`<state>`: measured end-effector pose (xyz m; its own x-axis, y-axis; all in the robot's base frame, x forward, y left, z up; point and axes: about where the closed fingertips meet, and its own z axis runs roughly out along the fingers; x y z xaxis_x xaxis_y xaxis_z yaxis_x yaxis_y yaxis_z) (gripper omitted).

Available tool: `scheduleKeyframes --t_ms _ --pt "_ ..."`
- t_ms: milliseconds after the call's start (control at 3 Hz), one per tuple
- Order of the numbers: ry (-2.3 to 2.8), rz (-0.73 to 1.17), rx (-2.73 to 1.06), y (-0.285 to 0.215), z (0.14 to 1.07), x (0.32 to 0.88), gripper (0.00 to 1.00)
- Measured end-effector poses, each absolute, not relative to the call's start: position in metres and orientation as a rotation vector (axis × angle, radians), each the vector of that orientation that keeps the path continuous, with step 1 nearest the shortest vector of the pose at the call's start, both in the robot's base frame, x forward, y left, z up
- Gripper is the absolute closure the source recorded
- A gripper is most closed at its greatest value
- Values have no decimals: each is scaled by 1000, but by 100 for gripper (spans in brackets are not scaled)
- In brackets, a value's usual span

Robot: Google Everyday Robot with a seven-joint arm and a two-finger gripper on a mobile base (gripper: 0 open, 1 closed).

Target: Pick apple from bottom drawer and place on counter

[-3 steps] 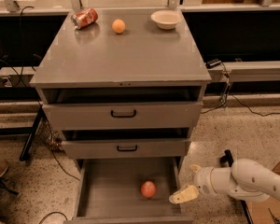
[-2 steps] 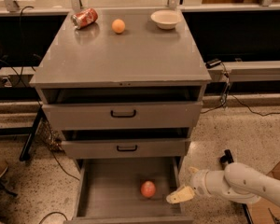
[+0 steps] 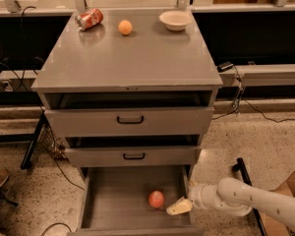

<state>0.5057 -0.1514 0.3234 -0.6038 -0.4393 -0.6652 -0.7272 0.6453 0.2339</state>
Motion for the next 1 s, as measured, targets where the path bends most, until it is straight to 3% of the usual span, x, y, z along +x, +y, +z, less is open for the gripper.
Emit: scheduleKeyframes --t_ms 1000 --pt "2360 617 -922 -103 216 536 0"
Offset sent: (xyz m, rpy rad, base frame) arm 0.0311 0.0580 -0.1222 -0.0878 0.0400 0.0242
